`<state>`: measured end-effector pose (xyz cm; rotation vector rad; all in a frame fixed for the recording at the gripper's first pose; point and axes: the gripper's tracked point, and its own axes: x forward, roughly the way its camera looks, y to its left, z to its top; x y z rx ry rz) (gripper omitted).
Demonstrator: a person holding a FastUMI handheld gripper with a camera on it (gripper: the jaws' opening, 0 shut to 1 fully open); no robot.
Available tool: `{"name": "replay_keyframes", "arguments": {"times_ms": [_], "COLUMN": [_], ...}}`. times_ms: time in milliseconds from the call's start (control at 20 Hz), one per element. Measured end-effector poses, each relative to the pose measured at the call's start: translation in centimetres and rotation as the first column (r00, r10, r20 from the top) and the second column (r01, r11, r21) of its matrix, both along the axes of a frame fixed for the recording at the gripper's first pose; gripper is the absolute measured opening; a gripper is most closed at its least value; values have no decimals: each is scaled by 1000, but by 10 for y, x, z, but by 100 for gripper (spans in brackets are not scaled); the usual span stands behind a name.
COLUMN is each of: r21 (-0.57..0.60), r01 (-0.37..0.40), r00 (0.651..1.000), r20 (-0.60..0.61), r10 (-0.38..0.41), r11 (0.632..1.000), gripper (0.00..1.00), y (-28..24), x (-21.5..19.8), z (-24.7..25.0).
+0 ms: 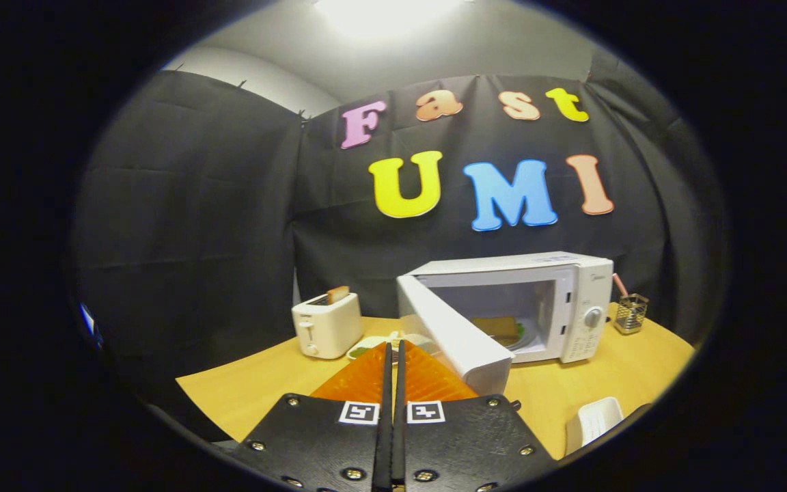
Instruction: Open the microwave, put the food inside, and close the microwave door.
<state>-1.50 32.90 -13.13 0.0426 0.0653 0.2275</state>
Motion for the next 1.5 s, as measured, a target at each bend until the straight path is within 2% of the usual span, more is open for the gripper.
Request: {"name": "replay_keyframes", "arguments": {"times_ms": [250, 550, 750, 1250, 1350, 1500], "r21": [-33, 20, 58, 127, 167, 109], "r01": [140, 189, 249, 274, 266, 260], "r00": [990, 981, 968, 961, 964, 966], "r20": [25, 31, 12, -65, -67, -32], "r10": [-139, -190, -250, -267, -258, -258], "r11": [990, 982, 967, 953, 949, 959], "gripper": [1, 1, 1, 1, 1, 1], "y": [-69, -108, -137, -179, -180, -177], "x": [33, 71, 106, 206, 210, 211], "z": [-3, -5, -5, -19, -12, -16]}}
